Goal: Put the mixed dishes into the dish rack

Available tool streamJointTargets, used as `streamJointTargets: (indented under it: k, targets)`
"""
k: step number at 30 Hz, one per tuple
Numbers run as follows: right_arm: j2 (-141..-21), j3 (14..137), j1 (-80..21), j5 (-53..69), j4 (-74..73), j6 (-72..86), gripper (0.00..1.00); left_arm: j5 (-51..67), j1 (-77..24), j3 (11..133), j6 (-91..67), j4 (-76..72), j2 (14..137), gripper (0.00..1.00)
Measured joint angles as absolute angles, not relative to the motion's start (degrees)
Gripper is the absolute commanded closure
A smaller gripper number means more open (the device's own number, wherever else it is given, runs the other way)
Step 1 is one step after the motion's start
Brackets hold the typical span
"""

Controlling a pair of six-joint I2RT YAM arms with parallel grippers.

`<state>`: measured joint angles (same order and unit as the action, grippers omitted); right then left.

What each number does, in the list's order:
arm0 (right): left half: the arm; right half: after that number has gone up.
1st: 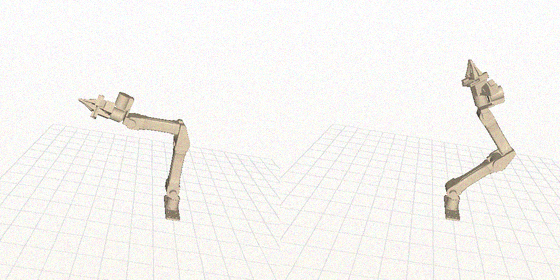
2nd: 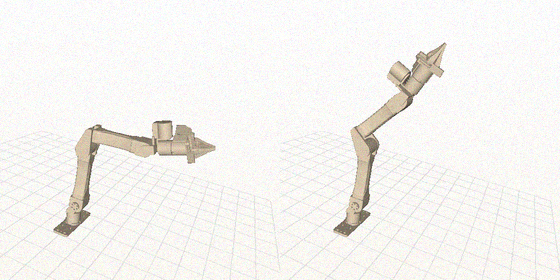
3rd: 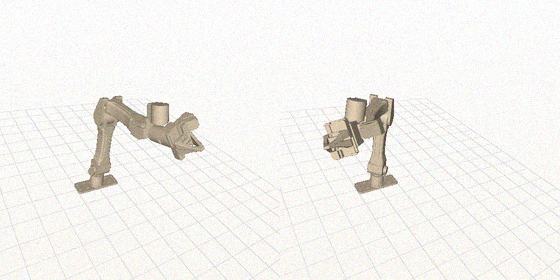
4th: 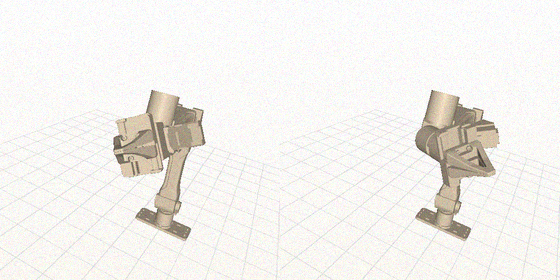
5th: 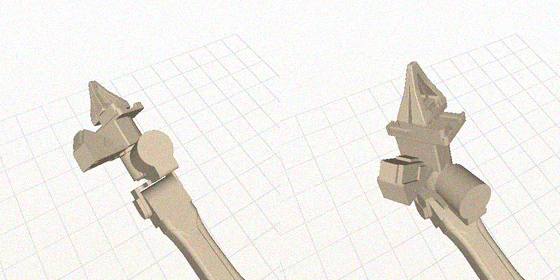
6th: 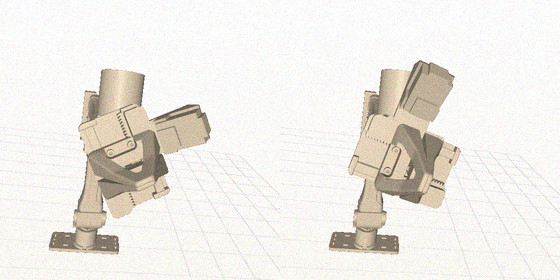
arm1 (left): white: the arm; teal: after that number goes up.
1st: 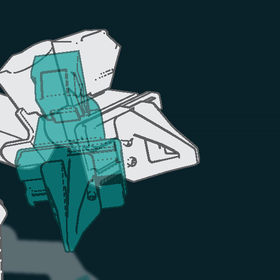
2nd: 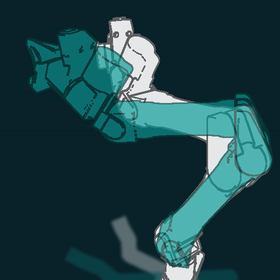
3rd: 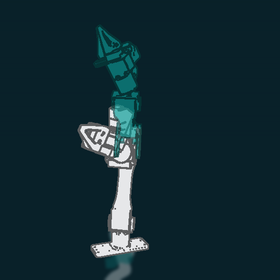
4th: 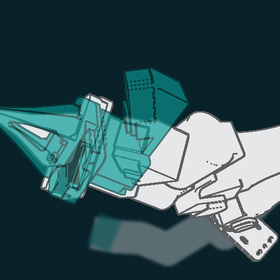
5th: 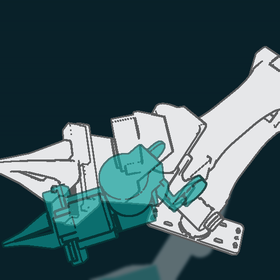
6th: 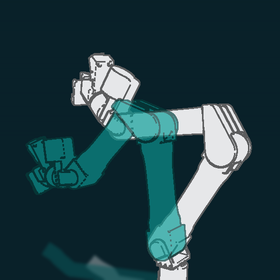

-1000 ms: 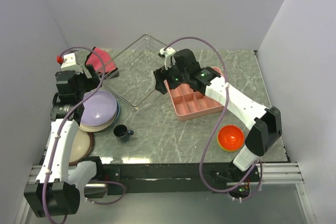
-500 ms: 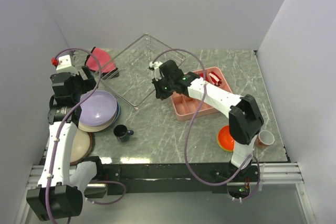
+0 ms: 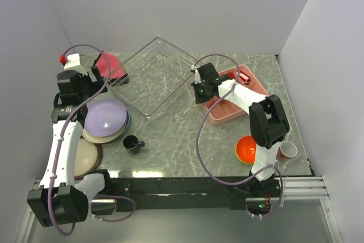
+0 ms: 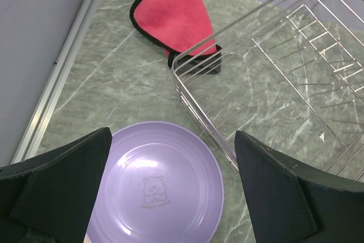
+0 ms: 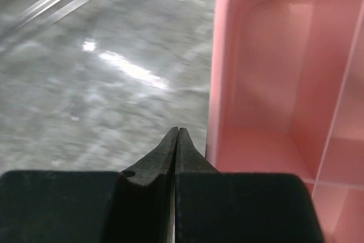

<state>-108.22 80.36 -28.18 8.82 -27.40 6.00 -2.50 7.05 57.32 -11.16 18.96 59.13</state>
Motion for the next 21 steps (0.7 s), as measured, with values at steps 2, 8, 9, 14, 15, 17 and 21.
streamJointTargets:
  k: [2,8,9,14,15,17,21]
  targets:
    - [-107.00,79.24,-26.52,7.22,-28.32,3.84,1.00,-1.32,6.87,56.40,-10.33,17.76,59.22,0.03]
    - [-102.61,75.57,-21.04,1.78,-32.23,-5.78,1.00,2.22,2.37,54.54,-6.61,14.57,61.60,0.03]
    - [-102.26,74.65,-19.66,0.43,-32.51,-7.75,1.00,2.66,1.23,54.54,-6.11,14.20,62.43,0.03]
    - [-102.17,70.32,-12.23,-5.78,-34.76,-16.19,1.00,3.90,-3.20,54.63,-3.49,14.00,65.67,0.03]
    - [-102.17,69.63,-10.87,-6.94,-35.38,-17.52,1.00,4.05,-3.79,54.63,-3.07,14.00,65.87,0.03]
    - [-101.80,68.31,-8.88,-9.02,-36.10,-19.97,1.00,4.25,-4.49,54.61,-2.39,13.67,65.89,0.03]
    - [-98.15,64.75,-8.71,-11.70,-36.73,-23.29,1.00,4.73,-5.10,54.54,-2.24,12.05,65.89,0.03]
